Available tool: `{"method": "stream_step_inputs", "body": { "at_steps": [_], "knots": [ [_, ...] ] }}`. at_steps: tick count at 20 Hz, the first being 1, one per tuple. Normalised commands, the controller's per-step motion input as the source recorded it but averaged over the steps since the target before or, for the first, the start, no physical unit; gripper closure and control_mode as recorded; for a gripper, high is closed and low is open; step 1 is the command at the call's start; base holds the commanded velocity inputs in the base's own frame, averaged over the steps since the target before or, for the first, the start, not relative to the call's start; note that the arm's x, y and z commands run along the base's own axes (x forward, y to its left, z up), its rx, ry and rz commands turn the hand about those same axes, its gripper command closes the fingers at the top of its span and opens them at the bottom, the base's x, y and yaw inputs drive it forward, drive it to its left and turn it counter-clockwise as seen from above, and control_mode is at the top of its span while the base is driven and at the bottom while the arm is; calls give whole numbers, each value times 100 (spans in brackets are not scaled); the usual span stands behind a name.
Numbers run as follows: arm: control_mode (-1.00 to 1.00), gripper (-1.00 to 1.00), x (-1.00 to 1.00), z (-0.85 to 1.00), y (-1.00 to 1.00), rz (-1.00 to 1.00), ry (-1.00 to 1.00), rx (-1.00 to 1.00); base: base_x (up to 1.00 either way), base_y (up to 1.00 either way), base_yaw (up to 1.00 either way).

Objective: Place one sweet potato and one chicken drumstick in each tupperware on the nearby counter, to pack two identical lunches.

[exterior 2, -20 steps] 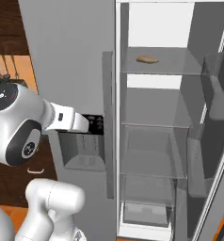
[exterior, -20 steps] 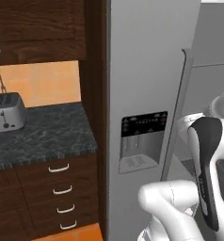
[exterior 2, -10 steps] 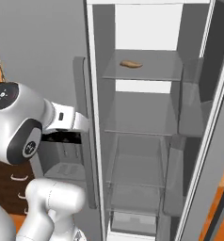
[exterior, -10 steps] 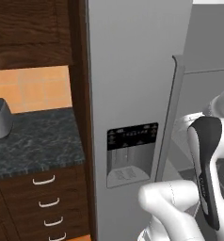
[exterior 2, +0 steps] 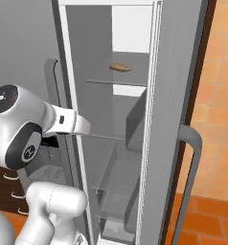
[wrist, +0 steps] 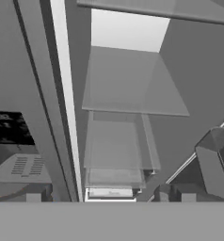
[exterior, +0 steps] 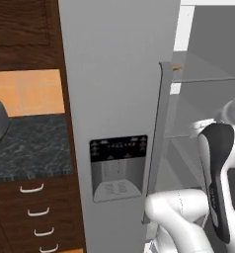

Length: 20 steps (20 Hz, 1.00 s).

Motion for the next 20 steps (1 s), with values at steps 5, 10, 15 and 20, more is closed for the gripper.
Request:
{"method": "stream_step_inputs", "body": {
  "at_steps": [5,10,15,20],
  "knots": [
    [100,-100,0,0,0,0,0,0,96,-1,9],
    [-100,-100,-1,60,-11,11,1,1,22,-7,4],
    [-100,-100,-8,87,3,23,4,-20,0,0,0],
    [-100,-100,44,35,-2,25,-5,-6,0,0,0]
  ]
}}
